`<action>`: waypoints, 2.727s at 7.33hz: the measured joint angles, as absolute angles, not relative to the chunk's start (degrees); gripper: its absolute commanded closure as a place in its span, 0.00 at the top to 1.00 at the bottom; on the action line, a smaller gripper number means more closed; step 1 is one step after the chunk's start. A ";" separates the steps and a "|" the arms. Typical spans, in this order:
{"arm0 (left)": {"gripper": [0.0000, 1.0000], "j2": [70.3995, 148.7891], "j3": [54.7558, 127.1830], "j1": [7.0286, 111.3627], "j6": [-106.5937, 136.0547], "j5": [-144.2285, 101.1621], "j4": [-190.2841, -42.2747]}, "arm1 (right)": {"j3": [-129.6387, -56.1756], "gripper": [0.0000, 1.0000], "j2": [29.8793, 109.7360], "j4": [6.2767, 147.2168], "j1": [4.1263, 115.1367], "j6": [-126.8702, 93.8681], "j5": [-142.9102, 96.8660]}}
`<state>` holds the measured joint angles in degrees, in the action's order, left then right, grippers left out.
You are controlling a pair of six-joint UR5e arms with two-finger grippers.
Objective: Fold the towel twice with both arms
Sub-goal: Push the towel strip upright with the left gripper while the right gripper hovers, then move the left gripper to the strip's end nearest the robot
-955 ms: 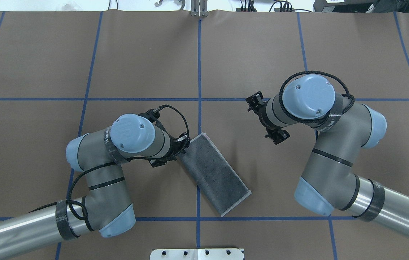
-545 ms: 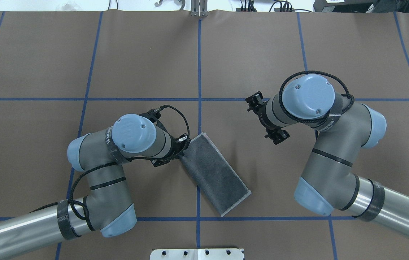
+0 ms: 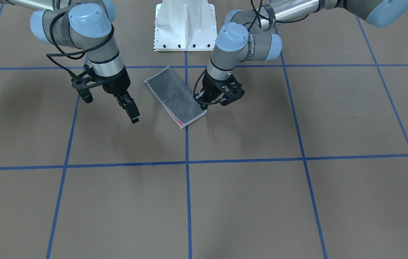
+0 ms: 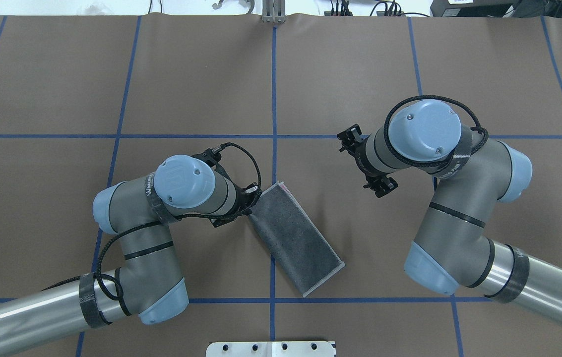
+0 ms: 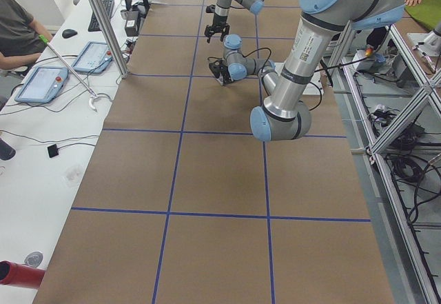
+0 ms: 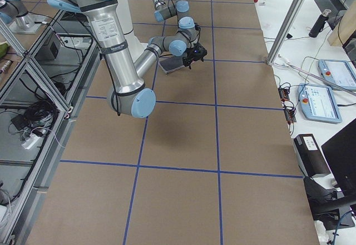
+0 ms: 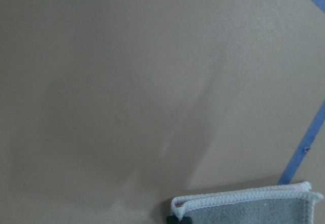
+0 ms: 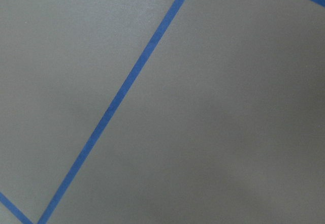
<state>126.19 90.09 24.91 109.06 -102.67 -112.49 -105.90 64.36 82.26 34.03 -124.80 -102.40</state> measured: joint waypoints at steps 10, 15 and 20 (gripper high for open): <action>0.79 141.69 68.40 36.94 99.06 -102.04 -123.53 | -106.06 1.00 64.58 82.27 36.95 -124.82 -104.86; 0.99 133.76 78.91 33.95 106.34 -105.02 -122.33 | -105.72 1.00 64.27 81.86 36.76 -125.02 -104.14; 0.68 126.28 93.06 23.95 114.10 -97.18 -111.25 | -105.67 1.00 64.97 81.82 37.53 -118.77 -104.89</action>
<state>126.28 93.06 23.95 114.10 -97.18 -111.25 -105.67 64.97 81.82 37.53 -118.77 -104.89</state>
